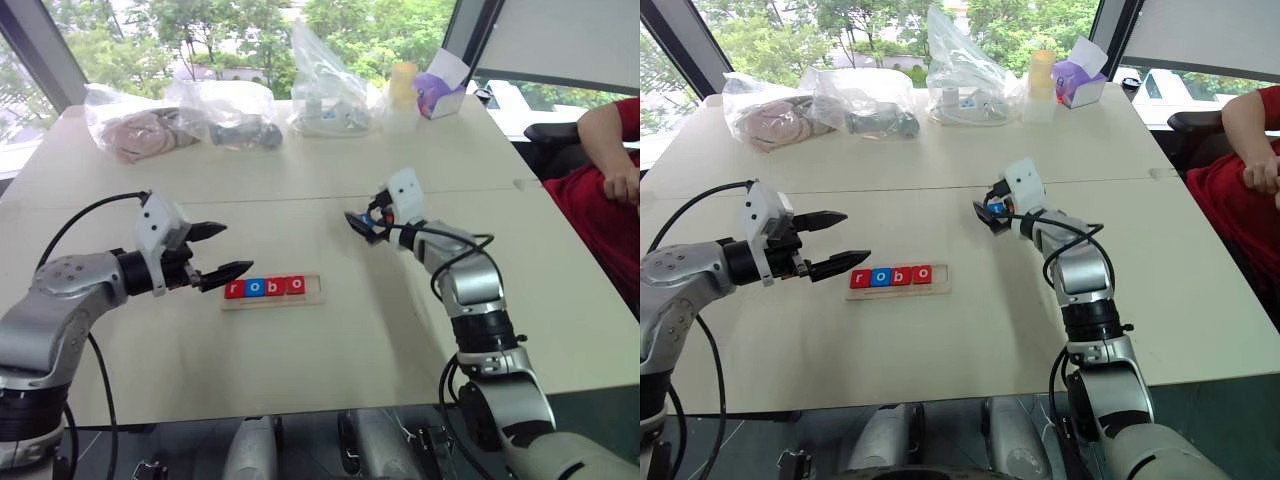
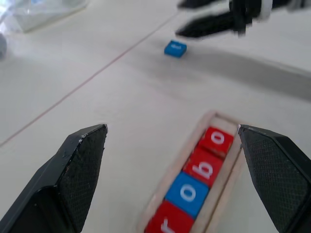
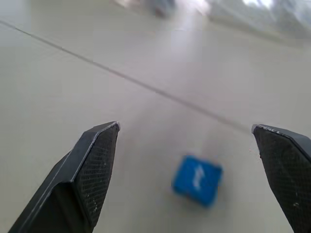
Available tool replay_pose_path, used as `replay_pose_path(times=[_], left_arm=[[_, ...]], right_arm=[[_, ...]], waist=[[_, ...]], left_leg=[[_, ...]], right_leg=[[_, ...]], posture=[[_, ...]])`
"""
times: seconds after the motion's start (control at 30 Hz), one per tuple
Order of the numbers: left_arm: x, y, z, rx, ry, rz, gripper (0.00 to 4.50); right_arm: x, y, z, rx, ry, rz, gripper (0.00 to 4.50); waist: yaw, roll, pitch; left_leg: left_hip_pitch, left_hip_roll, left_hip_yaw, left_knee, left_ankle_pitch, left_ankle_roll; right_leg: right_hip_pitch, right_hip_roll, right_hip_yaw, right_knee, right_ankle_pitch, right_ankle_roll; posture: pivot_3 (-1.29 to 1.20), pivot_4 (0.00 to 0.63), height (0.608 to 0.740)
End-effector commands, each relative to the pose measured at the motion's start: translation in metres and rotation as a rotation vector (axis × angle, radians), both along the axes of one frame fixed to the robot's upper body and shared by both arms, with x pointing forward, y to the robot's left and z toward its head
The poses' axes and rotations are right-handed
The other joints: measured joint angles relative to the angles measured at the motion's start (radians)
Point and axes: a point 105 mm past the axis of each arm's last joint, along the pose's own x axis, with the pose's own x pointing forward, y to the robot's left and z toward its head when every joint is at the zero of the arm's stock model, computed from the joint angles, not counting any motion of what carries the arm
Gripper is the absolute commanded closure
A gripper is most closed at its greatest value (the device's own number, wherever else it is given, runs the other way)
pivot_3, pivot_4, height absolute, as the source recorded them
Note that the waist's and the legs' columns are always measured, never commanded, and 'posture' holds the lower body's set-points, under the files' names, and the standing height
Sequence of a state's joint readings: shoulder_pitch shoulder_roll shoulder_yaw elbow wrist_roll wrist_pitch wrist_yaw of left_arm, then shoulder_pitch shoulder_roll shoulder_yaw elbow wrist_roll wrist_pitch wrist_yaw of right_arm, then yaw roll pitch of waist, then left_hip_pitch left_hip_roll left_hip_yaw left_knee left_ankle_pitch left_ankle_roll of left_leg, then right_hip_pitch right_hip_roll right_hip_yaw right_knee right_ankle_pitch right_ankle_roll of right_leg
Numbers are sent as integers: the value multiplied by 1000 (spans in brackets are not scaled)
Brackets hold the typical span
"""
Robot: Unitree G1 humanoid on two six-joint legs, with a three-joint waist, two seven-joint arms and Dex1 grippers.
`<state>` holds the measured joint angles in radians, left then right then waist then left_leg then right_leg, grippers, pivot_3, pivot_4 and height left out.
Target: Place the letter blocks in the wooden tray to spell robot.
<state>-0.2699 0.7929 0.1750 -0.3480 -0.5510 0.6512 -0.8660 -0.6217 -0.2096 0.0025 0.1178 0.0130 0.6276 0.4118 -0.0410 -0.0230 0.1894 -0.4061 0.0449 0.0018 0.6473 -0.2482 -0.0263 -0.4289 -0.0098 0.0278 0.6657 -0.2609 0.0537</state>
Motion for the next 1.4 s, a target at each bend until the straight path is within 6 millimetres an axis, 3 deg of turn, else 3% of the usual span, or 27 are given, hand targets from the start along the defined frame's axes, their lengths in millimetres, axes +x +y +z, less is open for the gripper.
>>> replay_pose_path(times=[0.03, 0.2, 0.43, 0.53, 0.67, 0.7, 0.83, 0.9, 1.03, 1.23, 1.4], left_arm=[[12, -16, 3, 27, -36, -63, 0], [30, -32, 4, 53, -59, -125, 0], [36, -38, -8, 85, -17, -177, 0], [41, -37, -9, 82, -24, -162, 0], [39, -37, -11, 79, -21, -166, 0], [39, -38, -11, 78, -20, -167, 0], [34, -43, -10, 61, -17, -191, 0], [23, -48, -14, 73, 3, -236, 0], [4, -52, -19, 92, 45, -313, 0], [-11, -65, -18, 56, 72, -375, 0], [-11, -76, -19, 33, 79, -392, 0]], right_arm=[[4, 0, -1, -4, -16, -99, 38], [16, 7, -13, 21, 26, -148, 38], [24, 20, -31, 74, 97, -151, 38], [29, 18, -32, 52, 81, -190, 928], [30, 20, -32, 57, 79, -187, 2993], [30, 20, -31, 57, 76, -188, 3307], [27, 16, -22, 73, 47, -198, 3307], [16, 13, -12, 93, 27, -194, 3307], [-23, 0, 2, 111, 21, -218, 3307], [-78, -16, -8, 108, 102, -282, 3307], [-95, -26, -22, 105, 165, -351, 3307]], waist=[[-4, 0, 0], [-5, 0, 0], [-5, 0, 0], [-4, 0, 0], [-4, 0, 0], [-4, 0, 0], [-3, 0, 0], [-3, 0, 0], [1, 0, 0], [2, 0, 0], [-3, 0, 0]], left_leg=[[0, 0, 0, 0, 0, 0], [1, -1, 1, 1, 0, 0], [0, -1, 1, -1, 0, 0], [0, -1, 1, 0, 0, 0], [0, -1, 1, 0, 0, 0], [0, -1, 1, 0, 0, 0], [0, -1, 1, 0, 0, 0], [0, -1, 0, 0, 0, 0], [-3, -1, -2, -2, 0, 0], [-2, -2, -3, 0, 0, 0], [-1, -2, -3, 1, 0, 0]], right_leg=[[0, 0, 0, 0, 0, 0], [0, 1, 0, 1, 0, 0], [0, 1, 0, 0, 0, 0], [0, 1, 0, 0, 1, 0], [0, 1, 0, 0, 1, 1], [0, 1, 0, 0, 1, 1], [0, 1, 0, 0, 1, 1], [0, 1, 0, 0, 1, 1], [-2, 0, 0, -1, 0, 1], [-1, 0, -1, -1, 0, 1], [0, 1, -1, -1, 0, 1]], posture=[[0, 150, 740], [0, 150, 740], [0, 150, 740], [0, 150, 740], [0, 150, 740], [0, 150, 740], [0, 150, 740], [0, 150, 740], [0, 150, 740], [0, 150, 740], [0, 150, 740]])
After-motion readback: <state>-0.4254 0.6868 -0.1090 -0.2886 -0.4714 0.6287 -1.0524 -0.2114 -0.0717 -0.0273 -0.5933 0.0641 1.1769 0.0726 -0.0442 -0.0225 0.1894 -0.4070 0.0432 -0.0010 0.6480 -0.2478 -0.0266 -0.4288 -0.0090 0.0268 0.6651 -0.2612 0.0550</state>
